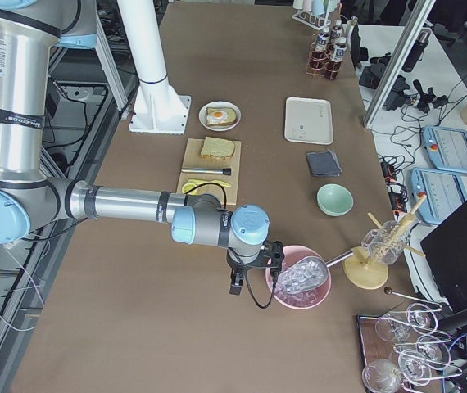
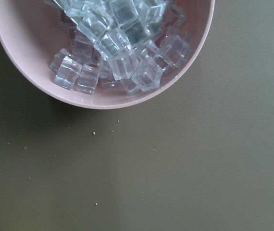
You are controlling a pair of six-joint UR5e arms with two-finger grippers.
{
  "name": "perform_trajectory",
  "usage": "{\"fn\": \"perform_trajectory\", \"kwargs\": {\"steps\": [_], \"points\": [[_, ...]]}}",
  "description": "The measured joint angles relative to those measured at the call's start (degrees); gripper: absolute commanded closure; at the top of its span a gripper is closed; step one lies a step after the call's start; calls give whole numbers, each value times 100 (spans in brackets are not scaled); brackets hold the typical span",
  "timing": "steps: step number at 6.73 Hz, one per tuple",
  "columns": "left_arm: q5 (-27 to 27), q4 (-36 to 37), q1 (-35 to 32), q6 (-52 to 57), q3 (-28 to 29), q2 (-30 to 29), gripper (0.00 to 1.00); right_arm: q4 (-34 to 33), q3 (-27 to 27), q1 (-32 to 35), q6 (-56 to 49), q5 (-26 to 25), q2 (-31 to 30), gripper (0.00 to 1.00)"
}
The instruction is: Make sandwich and place on tray
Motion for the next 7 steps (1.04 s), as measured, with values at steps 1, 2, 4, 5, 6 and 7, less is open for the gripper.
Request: {"fn": "perform_trajectory", "kwargs": {"steps": [1, 2, 4, 5, 6, 7], "points": [[-158, 0, 0, -5, -10, -73, 2, 456, -11, 0, 66, 62, -19, 0], [-239, -2, 0, -12, -13, -188, 2, 938, -26, 0, 102, 113, -31, 0], [-272, 51, 26, -45, 37, -593, 2, 1328, 73, -13, 120, 291, 31, 0], [-254, -41, 76, -64, 94, -785, 2, 1354, 183, -45, 123, 308, 60, 0], [-255, -357, 104, -80, 117, -851, 2, 1350, 295, -89, 129, 313, 76, 0], [-271, -699, 116, -229, 107, -886, 2, 1347, 376, -159, 139, 311, 84, 0]]}}
